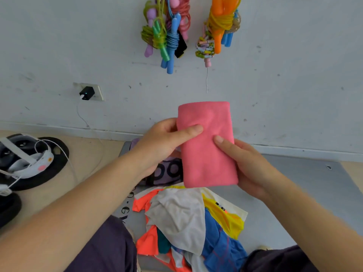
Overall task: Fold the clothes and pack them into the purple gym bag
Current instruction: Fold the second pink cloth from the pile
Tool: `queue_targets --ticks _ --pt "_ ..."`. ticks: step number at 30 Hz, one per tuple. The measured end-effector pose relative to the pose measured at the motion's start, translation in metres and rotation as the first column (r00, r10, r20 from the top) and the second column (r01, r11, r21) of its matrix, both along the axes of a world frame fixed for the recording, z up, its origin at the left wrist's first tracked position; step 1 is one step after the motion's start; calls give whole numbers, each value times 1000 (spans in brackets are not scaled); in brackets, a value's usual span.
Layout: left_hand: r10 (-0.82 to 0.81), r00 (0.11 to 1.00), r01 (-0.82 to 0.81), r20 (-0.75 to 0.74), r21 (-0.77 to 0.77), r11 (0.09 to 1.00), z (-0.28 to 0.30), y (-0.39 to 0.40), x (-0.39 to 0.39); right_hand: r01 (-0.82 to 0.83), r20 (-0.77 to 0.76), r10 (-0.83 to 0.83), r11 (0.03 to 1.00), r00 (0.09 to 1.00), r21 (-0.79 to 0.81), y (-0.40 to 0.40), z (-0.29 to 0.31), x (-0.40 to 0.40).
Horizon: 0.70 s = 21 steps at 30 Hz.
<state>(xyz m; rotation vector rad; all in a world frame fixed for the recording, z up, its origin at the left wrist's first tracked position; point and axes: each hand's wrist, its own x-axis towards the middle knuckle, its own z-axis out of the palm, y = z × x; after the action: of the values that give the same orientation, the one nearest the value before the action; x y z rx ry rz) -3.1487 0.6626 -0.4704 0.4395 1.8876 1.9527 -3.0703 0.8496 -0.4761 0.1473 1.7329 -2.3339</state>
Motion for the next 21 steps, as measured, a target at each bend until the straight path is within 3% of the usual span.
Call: queue_targets --ticks 3,5,10,15,18,21 --pt "15 992 -32 -122 -138 990 1 -8 -40 -40 47 35 993 998 110 -4 -5 -34" --pt "-54 976 -14 -211 -312 950 -16 -13 -70 -15 96 -5 979 995 205 -7 -20 -63" --pt "-170 970 -12 -173 -734 679 -117 -40 -151 103 234 -203 919 951 381 7 -96 -141" --pt "-398 876 -58 -273 -879 474 -223 -66 -206 121 305 -237 927 922 354 20 -184 -203" --pt "-487 832 -59 -266 -915 399 -265 -67 -226 84 240 -170 940 956 330 18 -215 -234" --pt "-524 821 -155 -229 -971 182 -293 -70 -239 21 179 -113 894 977 447 11 -238 -260"
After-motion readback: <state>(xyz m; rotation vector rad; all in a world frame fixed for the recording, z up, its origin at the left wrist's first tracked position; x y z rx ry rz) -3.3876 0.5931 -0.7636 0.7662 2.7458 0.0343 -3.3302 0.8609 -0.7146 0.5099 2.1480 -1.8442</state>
